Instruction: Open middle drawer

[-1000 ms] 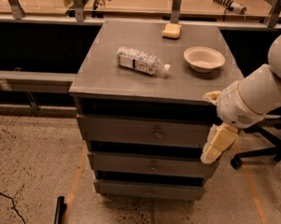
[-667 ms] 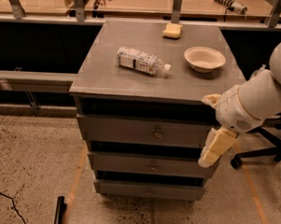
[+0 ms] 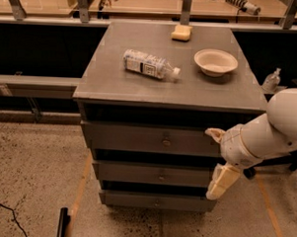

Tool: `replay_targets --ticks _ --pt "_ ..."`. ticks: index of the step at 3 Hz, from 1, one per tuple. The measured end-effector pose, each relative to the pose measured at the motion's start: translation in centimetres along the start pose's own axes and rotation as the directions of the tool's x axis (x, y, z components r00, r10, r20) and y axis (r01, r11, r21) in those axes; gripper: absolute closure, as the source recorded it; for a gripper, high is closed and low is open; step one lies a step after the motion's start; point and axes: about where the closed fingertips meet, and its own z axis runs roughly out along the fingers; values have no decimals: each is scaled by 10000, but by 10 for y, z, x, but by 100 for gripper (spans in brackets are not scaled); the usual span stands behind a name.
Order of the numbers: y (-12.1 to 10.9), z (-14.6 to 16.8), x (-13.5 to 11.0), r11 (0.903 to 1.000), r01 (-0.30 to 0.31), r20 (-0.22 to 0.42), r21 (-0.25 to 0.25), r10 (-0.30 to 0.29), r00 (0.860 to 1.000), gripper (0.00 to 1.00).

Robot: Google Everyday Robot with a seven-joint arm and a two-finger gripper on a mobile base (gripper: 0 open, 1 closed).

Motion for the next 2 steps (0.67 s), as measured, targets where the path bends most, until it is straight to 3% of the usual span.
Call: replay_targets --ticks 1,2 --pt "5 37 18 9996 72 -162 -264 -77 9998 0" --pt "5 41 20 9996 86 -195 -277 -91 9998 0"
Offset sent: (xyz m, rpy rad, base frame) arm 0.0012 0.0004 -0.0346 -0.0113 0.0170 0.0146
